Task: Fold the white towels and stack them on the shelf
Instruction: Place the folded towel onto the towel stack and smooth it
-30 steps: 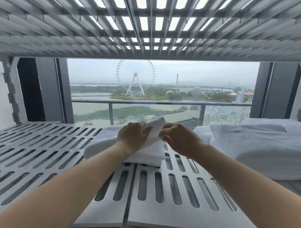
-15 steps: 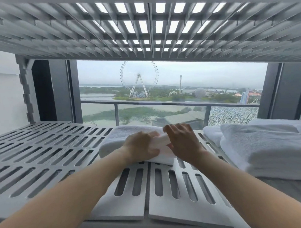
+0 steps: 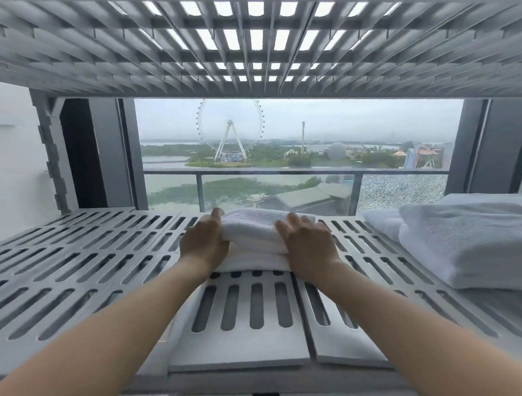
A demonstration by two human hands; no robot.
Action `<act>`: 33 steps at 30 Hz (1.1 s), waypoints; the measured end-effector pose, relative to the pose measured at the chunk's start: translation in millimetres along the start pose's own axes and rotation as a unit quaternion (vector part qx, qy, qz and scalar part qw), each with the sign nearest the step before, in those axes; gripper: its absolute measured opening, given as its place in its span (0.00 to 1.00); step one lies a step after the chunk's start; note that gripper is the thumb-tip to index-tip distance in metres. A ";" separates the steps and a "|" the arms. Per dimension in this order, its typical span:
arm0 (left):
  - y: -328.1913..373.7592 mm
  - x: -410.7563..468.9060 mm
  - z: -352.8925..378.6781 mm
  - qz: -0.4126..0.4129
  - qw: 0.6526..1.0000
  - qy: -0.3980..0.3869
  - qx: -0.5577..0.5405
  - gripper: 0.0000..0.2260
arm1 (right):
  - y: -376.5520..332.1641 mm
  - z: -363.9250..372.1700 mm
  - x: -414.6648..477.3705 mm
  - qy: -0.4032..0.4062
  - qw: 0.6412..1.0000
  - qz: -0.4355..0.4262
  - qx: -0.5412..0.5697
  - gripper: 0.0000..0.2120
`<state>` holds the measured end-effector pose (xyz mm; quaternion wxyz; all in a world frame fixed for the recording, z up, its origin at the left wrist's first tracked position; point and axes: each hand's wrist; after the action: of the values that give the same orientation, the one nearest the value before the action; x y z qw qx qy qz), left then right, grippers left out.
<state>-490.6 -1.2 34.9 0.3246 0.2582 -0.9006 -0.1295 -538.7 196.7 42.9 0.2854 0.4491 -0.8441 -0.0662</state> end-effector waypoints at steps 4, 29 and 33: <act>-14.6 2.1 -5.0 0.043 0.998 -0.024 0.041 0.21 | -1.0 3.7 7.1 -0.040 0.999 -0.001 -0.002 0.33; 8.7 29.1 -14.6 0.159 0.909 -0.384 -0.035 0.25 | 67.5 -22.6 0.1 0.012 0.884 0.138 0.447 0.19; 22.1 35.0 -1.6 0.166 0.911 -0.376 -0.027 0.23 | 69.9 -22.0 -3.3 -0.015 0.898 0.119 0.423 0.09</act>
<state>-521.0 -2.2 63.0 -0.0144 0.0281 -0.9820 -0.1860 -575.8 243.6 85.4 0.0623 0.4225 -0.8439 0.3247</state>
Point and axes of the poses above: each hand's wrist, its own x-axis towards the middle knuckle, its own z-axis out of the palm, y = z × x, and after that the axes turned 14 degrees about -z, right-handed
